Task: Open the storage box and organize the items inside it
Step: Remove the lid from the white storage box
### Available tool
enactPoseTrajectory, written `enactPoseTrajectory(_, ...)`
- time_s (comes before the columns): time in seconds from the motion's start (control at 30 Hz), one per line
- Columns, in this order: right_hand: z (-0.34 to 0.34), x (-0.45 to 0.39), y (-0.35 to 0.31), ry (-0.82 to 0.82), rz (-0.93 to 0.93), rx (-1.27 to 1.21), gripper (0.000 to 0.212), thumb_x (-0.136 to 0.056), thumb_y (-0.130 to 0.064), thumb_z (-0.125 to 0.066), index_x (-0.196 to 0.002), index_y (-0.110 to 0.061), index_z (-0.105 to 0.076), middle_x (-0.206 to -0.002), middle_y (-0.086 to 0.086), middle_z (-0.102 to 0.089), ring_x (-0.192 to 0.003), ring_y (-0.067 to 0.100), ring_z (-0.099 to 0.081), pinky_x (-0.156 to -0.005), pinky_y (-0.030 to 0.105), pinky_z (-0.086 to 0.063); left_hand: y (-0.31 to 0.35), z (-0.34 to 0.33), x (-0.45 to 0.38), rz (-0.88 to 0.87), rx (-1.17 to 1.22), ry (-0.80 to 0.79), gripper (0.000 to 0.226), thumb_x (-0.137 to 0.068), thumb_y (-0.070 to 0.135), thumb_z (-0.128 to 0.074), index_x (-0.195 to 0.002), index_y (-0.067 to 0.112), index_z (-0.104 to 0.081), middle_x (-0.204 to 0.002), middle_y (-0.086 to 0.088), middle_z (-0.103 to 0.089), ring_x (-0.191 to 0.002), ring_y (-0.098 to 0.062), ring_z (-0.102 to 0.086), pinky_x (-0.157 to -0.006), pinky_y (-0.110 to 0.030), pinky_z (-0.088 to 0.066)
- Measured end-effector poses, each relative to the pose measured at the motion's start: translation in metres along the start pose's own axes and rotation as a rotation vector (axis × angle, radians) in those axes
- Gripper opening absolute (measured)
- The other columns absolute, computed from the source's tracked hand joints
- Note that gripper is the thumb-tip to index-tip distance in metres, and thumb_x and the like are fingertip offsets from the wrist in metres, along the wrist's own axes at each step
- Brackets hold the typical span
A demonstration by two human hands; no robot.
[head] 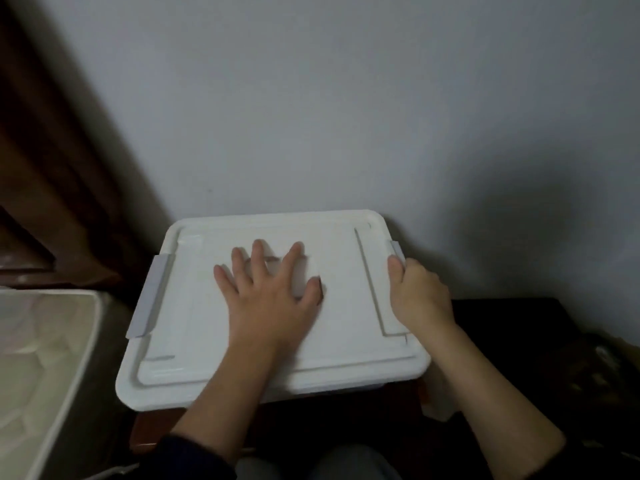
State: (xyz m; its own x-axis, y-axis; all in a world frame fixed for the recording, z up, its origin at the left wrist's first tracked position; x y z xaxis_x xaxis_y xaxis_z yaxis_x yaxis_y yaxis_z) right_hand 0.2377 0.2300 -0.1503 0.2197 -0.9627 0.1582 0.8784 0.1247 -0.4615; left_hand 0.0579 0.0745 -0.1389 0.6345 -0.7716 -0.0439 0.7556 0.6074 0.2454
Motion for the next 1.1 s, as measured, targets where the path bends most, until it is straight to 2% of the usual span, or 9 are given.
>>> enactPoseTrajectory(0.1,0.009,-0.003,0.012,-0.125,-0.108,-0.062,0.05,-0.114,-0.027,-0.022,-0.134,0.005,-0.056,-0.139,0.03,-0.058,-0.129,0.044,-0.056,-0.104,0.046,-0.045,-0.012,0.013,0.008,-0.049,0.199,0.008,0.068,-0.087,0.062,-0.041,-0.151,0.041,-0.046,-0.161,-0.006,-0.037,-0.154,-0.032,-0.022,-0.127,-0.052,-0.009)
enactPoseTrajectory(0.17,0.021,0.009,0.01,-0.112,-0.128,-0.14,0.052,-0.113,-0.033,-0.027,-0.146,0.002,-0.047,-0.149,0.029,-0.052,-0.136,0.044,-0.051,-0.11,0.047,-0.042,-0.023,0.022,0.023,-0.049,0.232,0.01,0.068,-0.091,0.054,-0.047,-0.155,0.029,-0.045,-0.161,-0.011,-0.039,-0.153,-0.03,-0.026,-0.127,-0.047,-0.015)
enactPoseTrajectory(0.23,0.034,0.028,-0.005,0.008,0.015,-0.2,0.061,-0.11,-0.045,-0.036,-0.156,-0.006,-0.04,-0.154,0.024,-0.049,-0.141,0.042,-0.048,-0.114,0.048,-0.04,-0.034,0.024,0.04,0.024,0.141,-0.018,0.066,-0.101,0.05,-0.048,-0.161,0.028,-0.032,-0.167,-0.015,-0.026,-0.156,-0.034,-0.018,-0.129,-0.048,-0.011)
enactPoseTrajectory(0.33,0.04,0.067,-0.037,0.145,0.398,-0.17,0.054,-0.107,-0.039,-0.049,-0.156,-0.016,-0.044,-0.156,0.015,-0.049,-0.142,0.037,-0.045,-0.117,0.046,-0.038,-0.058,0.027,0.061,0.14,0.072,-0.028,0.062,-0.103,0.054,-0.037,-0.159,0.032,-0.022,-0.167,-0.017,-0.018,-0.155,-0.038,-0.016,-0.126,-0.053,-0.012)
enactPoseTrajectory(0.53,-0.017,0.115,-0.083,-0.044,0.743,0.077,0.056,-0.107,-0.054,-0.034,-0.162,-0.046,-0.025,-0.175,-0.01,-0.012,-0.161,0.024,-0.008,-0.13,0.053,-0.004,-0.094,0.037,0.085,0.268,0.035,-0.057,0.075,-0.108,0.057,-0.026,-0.167,0.02,0.002,-0.175,-0.017,0.006,-0.162,-0.036,0.007,-0.13,-0.054,0.002)
enactPoseTrajectory(0.63,-0.047,0.12,-0.1,-0.09,0.754,0.193,0.06,-0.105,-0.063,-0.023,-0.162,-0.05,-0.013,-0.175,-0.015,0.001,-0.162,0.023,0.004,-0.127,0.06,0.008,-0.116,0.046,0.082,0.402,0.141,-0.024,0.074,-0.109,0.053,-0.031,-0.167,0.013,-0.006,-0.173,-0.015,-0.009,-0.159,-0.036,-0.013,-0.127,-0.054,-0.017)
enactPoseTrajectory(0.77,-0.065,0.115,-0.108,-0.039,0.732,0.376,0.068,-0.1,-0.071,-0.01,-0.163,-0.047,-0.015,-0.175,-0.014,-0.009,-0.16,0.024,-0.011,-0.125,0.066,-0.002,-0.131,0.05,0.067,0.421,0.25,-0.071,0.058,-0.111,0.047,-0.033,-0.155,0.01,-0.027,-0.151,-0.016,-0.04,-0.13,-0.035,-0.053,-0.102,-0.047,-0.05)
enactPoseTrajectory(0.9,-0.07,0.112,-0.107,-0.029,0.742,0.414,0.071,-0.097,-0.073,-0.003,-0.162,-0.046,-0.015,-0.175,-0.014,-0.012,-0.16,0.024,-0.014,-0.124,0.065,-0.006,-0.133,0.053,0.054,0.545,0.348,0.021,0.038,-0.109,0.045,-0.036,-0.127,0.013,-0.046,-0.128,-0.012,-0.059,-0.109,-0.035,-0.065,-0.094,-0.048,-0.055)
enactPoseTrajectory(1.1,-0.07,0.115,-0.109,-0.012,0.741,0.45,0.066,-0.101,-0.07,-0.012,-0.162,-0.046,-0.016,-0.174,-0.013,-0.014,-0.159,0.025,-0.017,-0.124,0.065,-0.008,-0.146,0.047,0.043,0.564,0.376,0.02,0.046,-0.11,0.05,-0.031,-0.128,0.013,-0.051,-0.125,-0.014,-0.065,-0.112,-0.038,-0.065,-0.096,-0.049,-0.053)
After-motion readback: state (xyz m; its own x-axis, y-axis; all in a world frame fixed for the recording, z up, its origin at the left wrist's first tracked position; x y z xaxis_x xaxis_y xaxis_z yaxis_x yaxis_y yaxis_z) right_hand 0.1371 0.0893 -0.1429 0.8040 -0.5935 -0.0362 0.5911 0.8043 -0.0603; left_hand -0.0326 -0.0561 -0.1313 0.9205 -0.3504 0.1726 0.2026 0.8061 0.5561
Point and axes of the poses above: each hand's wrist, its own x-axis away from the middle knuckle, its own z-axis out of the back of the hand, y = z × x, the point moved 2 cm from there along -x, towards the middle knuckle
